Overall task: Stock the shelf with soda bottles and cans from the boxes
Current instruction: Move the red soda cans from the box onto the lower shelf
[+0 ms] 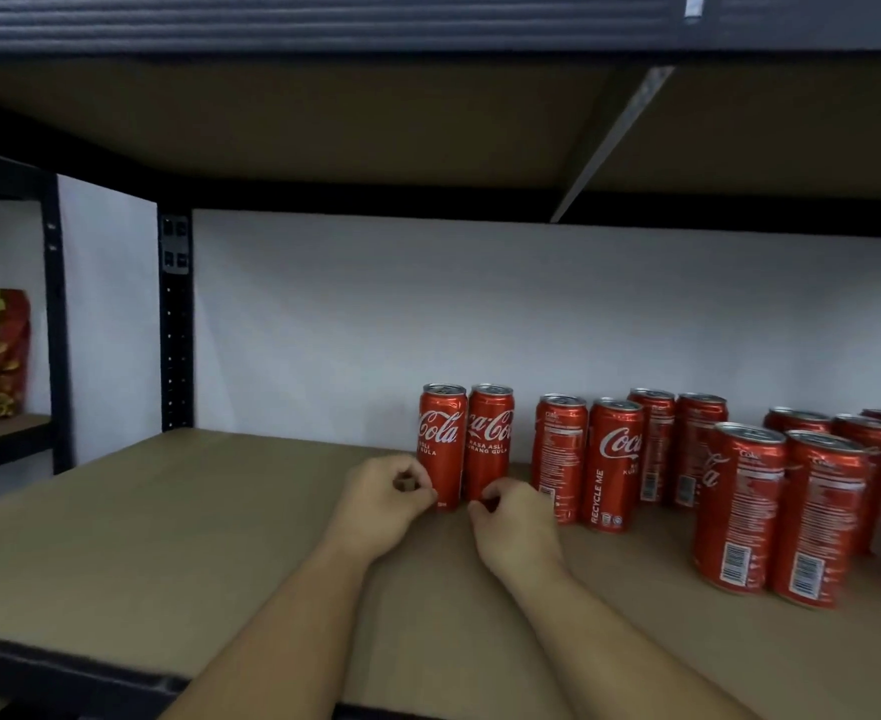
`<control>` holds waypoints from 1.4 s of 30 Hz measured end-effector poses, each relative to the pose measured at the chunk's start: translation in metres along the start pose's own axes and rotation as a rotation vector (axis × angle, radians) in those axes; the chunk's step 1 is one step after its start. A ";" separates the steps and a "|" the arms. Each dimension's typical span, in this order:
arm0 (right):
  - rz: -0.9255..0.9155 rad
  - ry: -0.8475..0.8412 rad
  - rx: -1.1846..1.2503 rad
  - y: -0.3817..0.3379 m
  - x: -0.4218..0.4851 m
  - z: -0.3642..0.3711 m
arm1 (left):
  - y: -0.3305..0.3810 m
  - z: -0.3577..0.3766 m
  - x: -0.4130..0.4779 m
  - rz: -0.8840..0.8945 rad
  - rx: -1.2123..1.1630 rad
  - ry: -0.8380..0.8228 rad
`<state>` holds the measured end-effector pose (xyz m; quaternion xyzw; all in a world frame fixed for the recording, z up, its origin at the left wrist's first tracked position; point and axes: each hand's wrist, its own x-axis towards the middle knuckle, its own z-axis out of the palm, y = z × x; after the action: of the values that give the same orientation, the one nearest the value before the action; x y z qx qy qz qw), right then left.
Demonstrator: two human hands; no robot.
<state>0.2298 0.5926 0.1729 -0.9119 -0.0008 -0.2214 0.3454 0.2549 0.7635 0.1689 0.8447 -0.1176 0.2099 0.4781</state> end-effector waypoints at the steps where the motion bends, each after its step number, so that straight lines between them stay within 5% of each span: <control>1: 0.006 -0.011 -0.018 0.000 0.000 0.000 | 0.000 0.000 0.000 0.003 0.015 -0.022; 19: -0.010 -0.380 -0.353 -0.005 0.010 0.011 | 0.001 0.009 0.003 -0.035 0.429 -0.279; 32: 0.033 -0.464 -0.396 -0.014 0.021 0.014 | 0.008 0.016 0.007 -0.096 0.754 -0.420; 42: -0.166 -0.485 -0.397 -0.006 -0.021 -0.029 | 0.025 0.005 -0.026 -0.041 0.683 -0.468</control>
<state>0.1977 0.5821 0.1875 -0.9845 -0.1144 -0.0211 0.1314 0.2229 0.7464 0.1741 0.9819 -0.1297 0.0295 0.1346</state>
